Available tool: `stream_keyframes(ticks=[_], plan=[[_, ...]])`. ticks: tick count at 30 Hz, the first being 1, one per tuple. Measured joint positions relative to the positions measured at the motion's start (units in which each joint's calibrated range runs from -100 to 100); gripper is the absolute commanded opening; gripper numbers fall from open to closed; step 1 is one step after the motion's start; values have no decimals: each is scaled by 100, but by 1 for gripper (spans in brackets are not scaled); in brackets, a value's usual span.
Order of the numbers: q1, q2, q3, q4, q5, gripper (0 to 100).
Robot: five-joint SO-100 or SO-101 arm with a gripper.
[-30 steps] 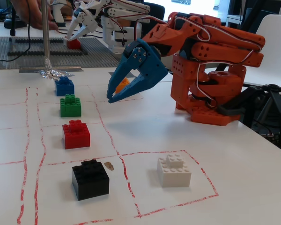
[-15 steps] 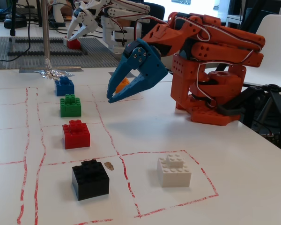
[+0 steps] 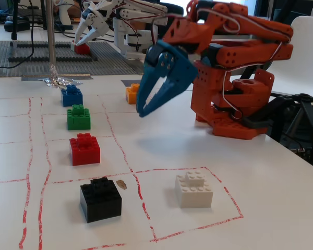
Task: Grab the block and put it in the grey marker
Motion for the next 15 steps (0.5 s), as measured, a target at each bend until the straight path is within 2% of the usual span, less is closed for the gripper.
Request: stream_keyframes(ticks=[4,7,15], plan=[[-169,1006,-875,16,39,0],[-638,1813,-1767,257,20,0],[-1565,4254,-4364,1021,-400,3]])
